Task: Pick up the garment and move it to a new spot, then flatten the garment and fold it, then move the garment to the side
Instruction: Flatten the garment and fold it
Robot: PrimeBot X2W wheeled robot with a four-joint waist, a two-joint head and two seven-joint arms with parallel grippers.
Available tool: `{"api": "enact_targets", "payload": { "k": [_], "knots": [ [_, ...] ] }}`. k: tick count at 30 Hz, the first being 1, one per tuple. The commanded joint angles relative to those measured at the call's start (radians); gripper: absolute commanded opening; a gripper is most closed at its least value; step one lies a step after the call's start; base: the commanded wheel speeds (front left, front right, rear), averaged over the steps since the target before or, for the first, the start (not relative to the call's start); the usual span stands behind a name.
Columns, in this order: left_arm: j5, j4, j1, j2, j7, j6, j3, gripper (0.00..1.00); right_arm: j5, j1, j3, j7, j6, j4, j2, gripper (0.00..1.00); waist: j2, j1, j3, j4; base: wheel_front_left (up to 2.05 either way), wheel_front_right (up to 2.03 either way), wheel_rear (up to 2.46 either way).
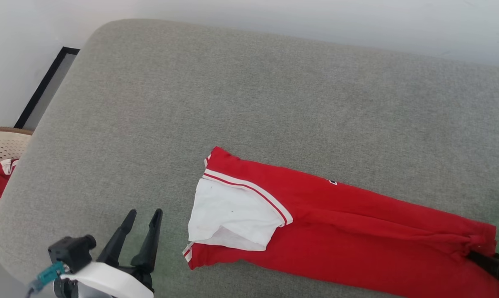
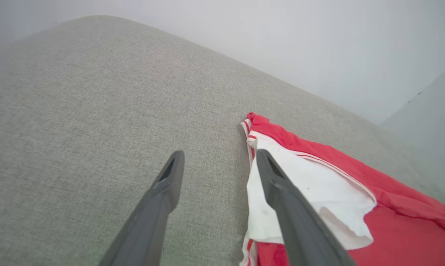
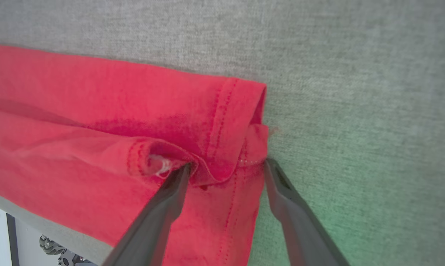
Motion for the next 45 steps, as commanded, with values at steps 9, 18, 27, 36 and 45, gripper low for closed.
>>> {"api": "enact_targets", "payload": {
  "k": [9,18,27,36,45],
  "knots": [
    [0.185,-0.050,0.054,-0.068,-0.004,0.001,0.109,1.00,-0.019,0.000,0.006,0.036,0.000,0.005,0.035,1.00,-0.0001,0.0000,-0.008,0.003,0.00,0.00,0.00],
    [0.247,-0.079,0.073,-0.091,-0.004,0.001,0.146,1.00,-0.028,0.037,-0.082,0.103,-0.001,-0.080,0.017,1.00,-0.0001,0.0000,-0.002,-0.010,0.00,0.00,0.00],
    [0.305,-0.072,0.041,-0.099,-0.004,0.001,0.137,1.00,-0.089,-0.054,0.026,0.108,0.002,0.018,0.118,0.29,-0.0001,0.0000,0.009,-0.011,0.00,0.00,0.00],
    [0.375,-0.084,0.061,-0.099,-0.005,0.001,0.168,1.00,-0.084,-0.101,0.007,0.059,-0.001,0.080,0.092,0.00,-0.0001,0.0000,-0.001,-0.019,0.00,0.00,0.00],
    [0.403,-0.104,0.076,-0.099,-0.005,0.001,0.203,1.00,-0.070,-0.139,-0.115,0.002,-0.003,0.086,0.035,0.00,-0.0001,0.0000,0.005,-0.064,0.00,0.00,0.00]
  ]
}}
